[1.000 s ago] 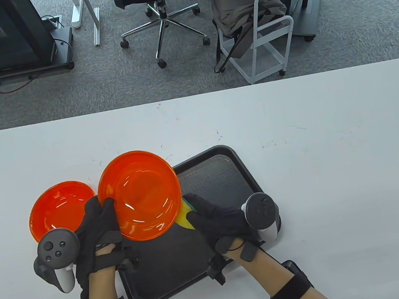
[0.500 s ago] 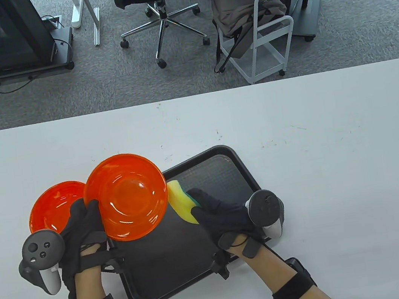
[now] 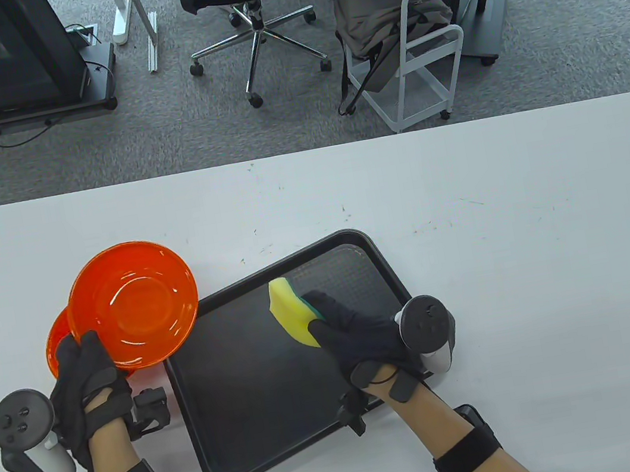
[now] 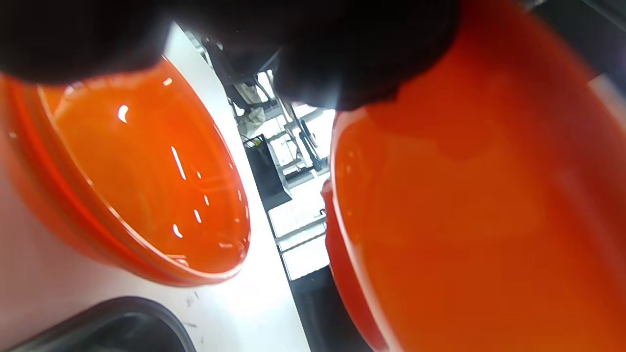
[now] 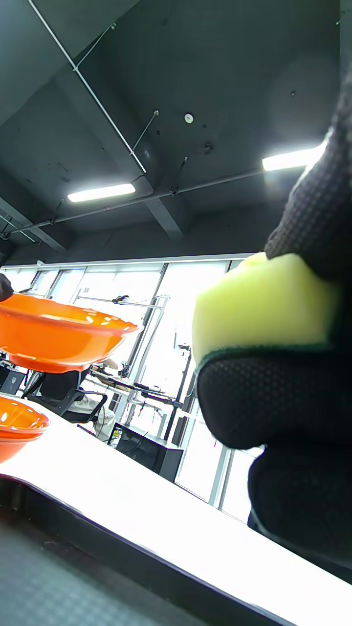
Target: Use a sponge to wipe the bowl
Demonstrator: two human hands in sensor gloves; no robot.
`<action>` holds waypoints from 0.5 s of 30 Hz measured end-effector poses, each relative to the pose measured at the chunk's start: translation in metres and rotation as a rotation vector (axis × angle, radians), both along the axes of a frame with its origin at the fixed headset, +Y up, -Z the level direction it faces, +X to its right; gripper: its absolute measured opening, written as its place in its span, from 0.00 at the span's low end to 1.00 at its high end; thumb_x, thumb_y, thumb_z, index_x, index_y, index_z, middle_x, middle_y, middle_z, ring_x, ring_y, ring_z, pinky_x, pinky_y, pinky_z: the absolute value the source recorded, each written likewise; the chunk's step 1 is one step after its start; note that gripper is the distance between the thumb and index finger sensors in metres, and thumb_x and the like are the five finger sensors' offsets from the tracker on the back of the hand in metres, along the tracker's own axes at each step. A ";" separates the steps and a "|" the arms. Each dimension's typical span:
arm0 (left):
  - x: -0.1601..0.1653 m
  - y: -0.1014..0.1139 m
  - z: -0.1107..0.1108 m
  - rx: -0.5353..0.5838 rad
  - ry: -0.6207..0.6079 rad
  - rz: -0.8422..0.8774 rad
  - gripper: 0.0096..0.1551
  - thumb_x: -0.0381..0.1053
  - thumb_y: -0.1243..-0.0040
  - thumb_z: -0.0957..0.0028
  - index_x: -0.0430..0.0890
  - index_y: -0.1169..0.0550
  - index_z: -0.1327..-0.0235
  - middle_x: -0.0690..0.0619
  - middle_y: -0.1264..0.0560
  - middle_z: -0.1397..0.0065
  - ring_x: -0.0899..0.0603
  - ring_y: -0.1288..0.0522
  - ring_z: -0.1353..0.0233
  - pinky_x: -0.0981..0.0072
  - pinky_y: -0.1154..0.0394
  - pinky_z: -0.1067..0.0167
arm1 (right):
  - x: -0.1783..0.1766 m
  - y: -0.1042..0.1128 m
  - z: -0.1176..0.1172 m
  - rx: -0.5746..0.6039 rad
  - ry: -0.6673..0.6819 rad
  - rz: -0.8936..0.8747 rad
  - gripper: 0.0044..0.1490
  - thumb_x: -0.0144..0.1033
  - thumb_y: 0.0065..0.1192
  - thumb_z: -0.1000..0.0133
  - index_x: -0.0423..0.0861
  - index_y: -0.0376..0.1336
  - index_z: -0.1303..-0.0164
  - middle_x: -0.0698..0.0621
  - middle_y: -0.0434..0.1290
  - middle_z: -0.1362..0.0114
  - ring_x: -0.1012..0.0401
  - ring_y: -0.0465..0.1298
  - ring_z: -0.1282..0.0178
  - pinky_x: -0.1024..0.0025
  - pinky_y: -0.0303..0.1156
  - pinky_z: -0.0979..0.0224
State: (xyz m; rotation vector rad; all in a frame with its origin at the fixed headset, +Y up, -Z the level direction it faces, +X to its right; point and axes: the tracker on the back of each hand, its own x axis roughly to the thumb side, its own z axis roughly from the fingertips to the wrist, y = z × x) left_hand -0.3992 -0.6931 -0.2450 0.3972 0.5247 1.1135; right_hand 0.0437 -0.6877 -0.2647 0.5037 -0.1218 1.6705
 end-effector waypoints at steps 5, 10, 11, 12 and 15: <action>-0.011 -0.012 0.002 -0.026 0.069 0.067 0.33 0.58 0.43 0.42 0.39 0.31 0.31 0.51 0.16 0.69 0.53 0.19 0.81 0.60 0.17 0.75 | 0.006 -0.001 -0.001 -0.019 -0.012 -0.039 0.31 0.37 0.62 0.39 0.35 0.57 0.32 0.31 0.75 0.35 0.45 0.81 0.46 0.44 0.74 0.45; -0.019 -0.025 0.006 -0.040 0.151 0.122 0.35 0.57 0.43 0.42 0.38 0.34 0.30 0.49 0.17 0.66 0.53 0.19 0.79 0.59 0.17 0.73 | 0.012 -0.004 -0.005 -0.048 -0.025 -0.078 0.31 0.37 0.62 0.39 0.35 0.57 0.32 0.32 0.75 0.35 0.45 0.81 0.46 0.44 0.74 0.45; -0.020 -0.027 0.007 -0.037 0.158 0.129 0.35 0.57 0.43 0.42 0.38 0.34 0.30 0.49 0.17 0.66 0.53 0.19 0.78 0.59 0.17 0.73 | 0.013 -0.005 -0.005 -0.052 -0.027 -0.084 0.31 0.37 0.62 0.39 0.35 0.57 0.32 0.32 0.75 0.35 0.45 0.81 0.46 0.44 0.74 0.44; -0.020 -0.030 0.007 -0.033 0.174 0.148 0.35 0.57 0.43 0.42 0.38 0.35 0.30 0.48 0.17 0.65 0.52 0.19 0.78 0.59 0.17 0.72 | 0.014 -0.006 -0.006 -0.056 -0.032 -0.095 0.31 0.37 0.62 0.39 0.35 0.57 0.32 0.32 0.75 0.35 0.45 0.81 0.46 0.44 0.74 0.45; -0.021 -0.038 0.008 -0.036 0.203 0.202 0.36 0.56 0.43 0.42 0.38 0.36 0.29 0.48 0.17 0.64 0.52 0.18 0.77 0.58 0.17 0.71 | 0.016 -0.007 -0.006 -0.064 -0.036 -0.109 0.31 0.37 0.62 0.39 0.35 0.57 0.32 0.32 0.75 0.35 0.45 0.81 0.46 0.44 0.74 0.44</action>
